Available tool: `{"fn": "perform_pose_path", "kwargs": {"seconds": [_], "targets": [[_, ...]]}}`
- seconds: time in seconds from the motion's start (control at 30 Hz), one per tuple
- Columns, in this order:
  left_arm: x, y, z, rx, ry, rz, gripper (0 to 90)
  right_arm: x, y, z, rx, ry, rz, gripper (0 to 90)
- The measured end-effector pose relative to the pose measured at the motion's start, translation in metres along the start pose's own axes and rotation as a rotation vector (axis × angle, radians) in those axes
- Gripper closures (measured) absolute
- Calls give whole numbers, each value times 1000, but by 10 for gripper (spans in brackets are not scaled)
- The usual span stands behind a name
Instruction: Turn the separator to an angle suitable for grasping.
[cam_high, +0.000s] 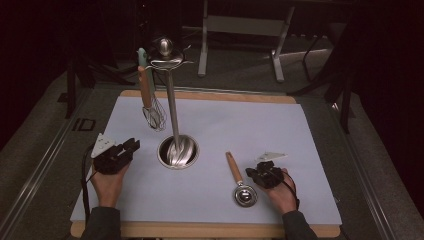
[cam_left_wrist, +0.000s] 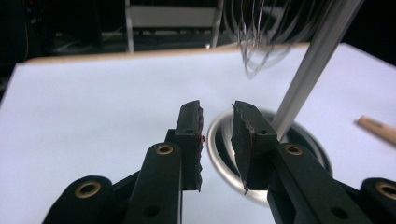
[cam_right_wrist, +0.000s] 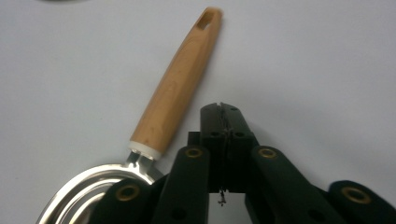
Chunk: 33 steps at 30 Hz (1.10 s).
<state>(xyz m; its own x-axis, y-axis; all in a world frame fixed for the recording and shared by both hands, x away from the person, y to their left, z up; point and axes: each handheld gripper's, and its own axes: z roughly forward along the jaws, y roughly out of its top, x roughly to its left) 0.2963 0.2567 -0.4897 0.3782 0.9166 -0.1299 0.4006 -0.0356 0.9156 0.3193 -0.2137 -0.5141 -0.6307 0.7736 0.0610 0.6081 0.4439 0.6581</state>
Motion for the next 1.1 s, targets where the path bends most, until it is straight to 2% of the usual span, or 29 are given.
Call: {"fn": "perform_pose_path", "kwargs": {"seconds": [0.03, 0.07, 0.1, 0.2, 0.33, 0.53, 0.63, 0.77, 0.83, 0.9, 0.93, 1.03, 1.07, 1.1], "targets": [[0, 0, 0, 0, 0, 0, 729, 0, 0, 0, 0, 0, 0, 894], [-2, -7, 4, 24, -2, 2, 729, 2, 1, 3, 7, -3, -2, 895], [-3, -10, 6, 33, -4, 3, 729, 5, 4, 11, 24, -12, -8, 895], [-5, -18, 11, 60, -15, 5, 727, 8, 8, 19, 43, -18, -6, 894], [-4, -31, 15, 80, -19, -23, 721, 11, 14, 23, 51, -14, -15, 890], [-5, -34, 20, 108, -21, -16, 717, 22, 25, 29, 66, 11, -52, 877], [-5, -38, 22, 122, -24, -22, 715, 29, 31, 31, 77, 43, -72, 859], [-3, -42, 24, 146, -22, -14, 712, 30, 34, 27, 83, 55, -70, 810], [-2, -43, 26, 160, -19, -14, 711, 25, 35, 19, 82, 92, -27, 780], [-2, -43, 26, 159, -20, -13, 711, 25, 35, 16, 82, 107, -21, 766], [-2, -43, 26, 159, -21, -11, 709, 24, 36, 12, 96, 153, -5, 742], [-2, -43, 26, 160, -21, -10, 708, 24, 36, 11, 109, 165, -7, 738], [-2, -43, 26, 164, -24, -4, 707, 25, 35, 11, 164, 206, 20, 723], [-3, -43, 26, 164, -25, -2, 707, 23, 34, 12, 182, 221, 35, 721]]}}
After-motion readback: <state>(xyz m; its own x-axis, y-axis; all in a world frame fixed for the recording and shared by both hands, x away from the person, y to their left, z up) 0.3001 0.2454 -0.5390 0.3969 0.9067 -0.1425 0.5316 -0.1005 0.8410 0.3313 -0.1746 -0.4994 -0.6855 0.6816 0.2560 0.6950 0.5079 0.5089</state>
